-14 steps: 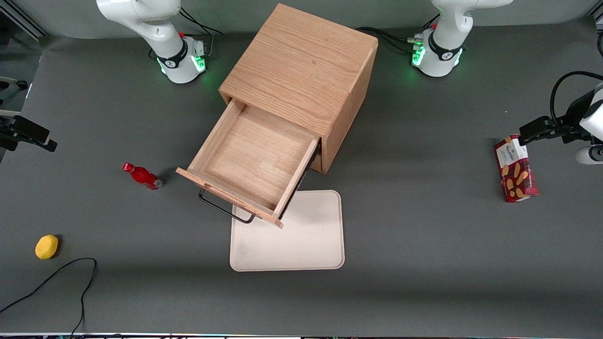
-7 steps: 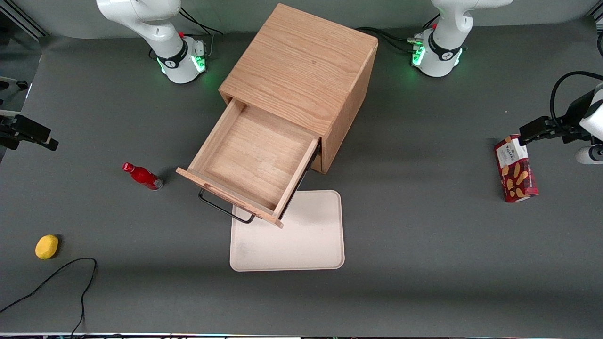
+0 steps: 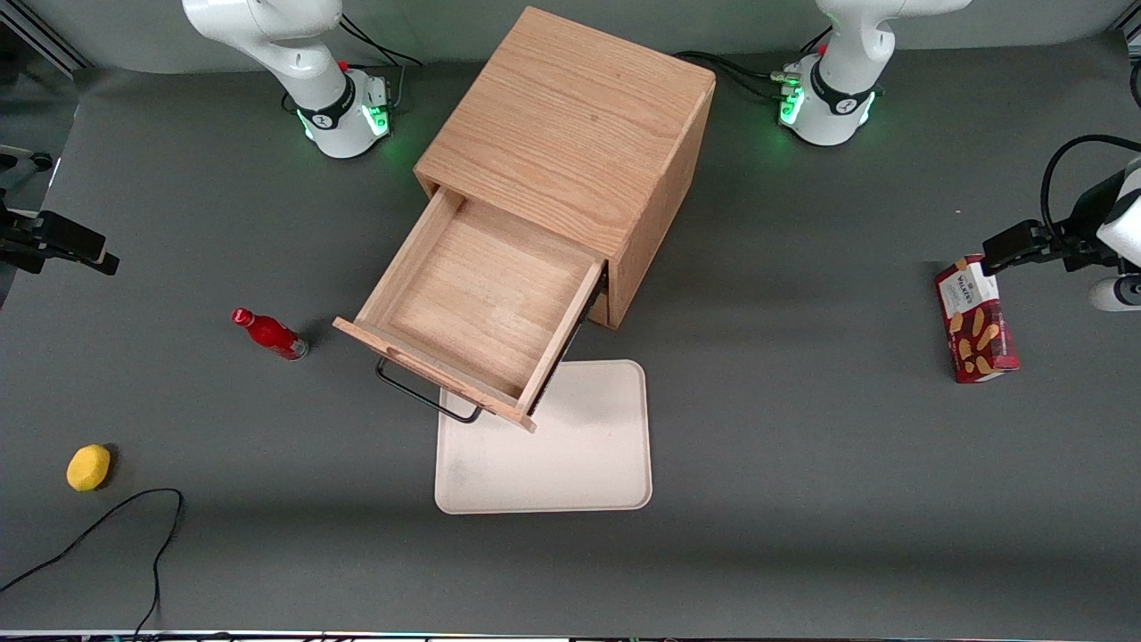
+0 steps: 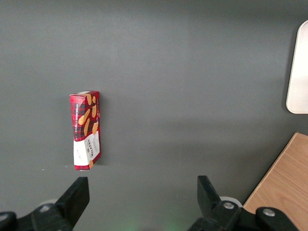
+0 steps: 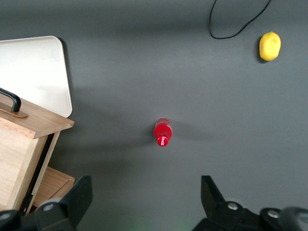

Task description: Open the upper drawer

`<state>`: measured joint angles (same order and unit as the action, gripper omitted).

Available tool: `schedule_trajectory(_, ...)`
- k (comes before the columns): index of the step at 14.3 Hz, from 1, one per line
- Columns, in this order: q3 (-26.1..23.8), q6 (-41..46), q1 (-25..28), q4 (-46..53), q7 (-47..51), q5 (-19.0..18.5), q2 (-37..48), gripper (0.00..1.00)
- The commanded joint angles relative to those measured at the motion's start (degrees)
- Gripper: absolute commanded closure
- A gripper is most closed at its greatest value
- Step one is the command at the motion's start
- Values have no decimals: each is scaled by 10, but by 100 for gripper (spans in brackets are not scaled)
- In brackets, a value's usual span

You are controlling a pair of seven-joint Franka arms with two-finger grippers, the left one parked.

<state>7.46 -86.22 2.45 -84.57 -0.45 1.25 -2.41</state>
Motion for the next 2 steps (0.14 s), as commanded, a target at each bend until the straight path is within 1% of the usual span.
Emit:
schedule_trajectory(1,-11,3,-5,-3,11,-17,9,0)
schedule_trajectory(2,-11,3,-5,-3,11,-17,10,0)
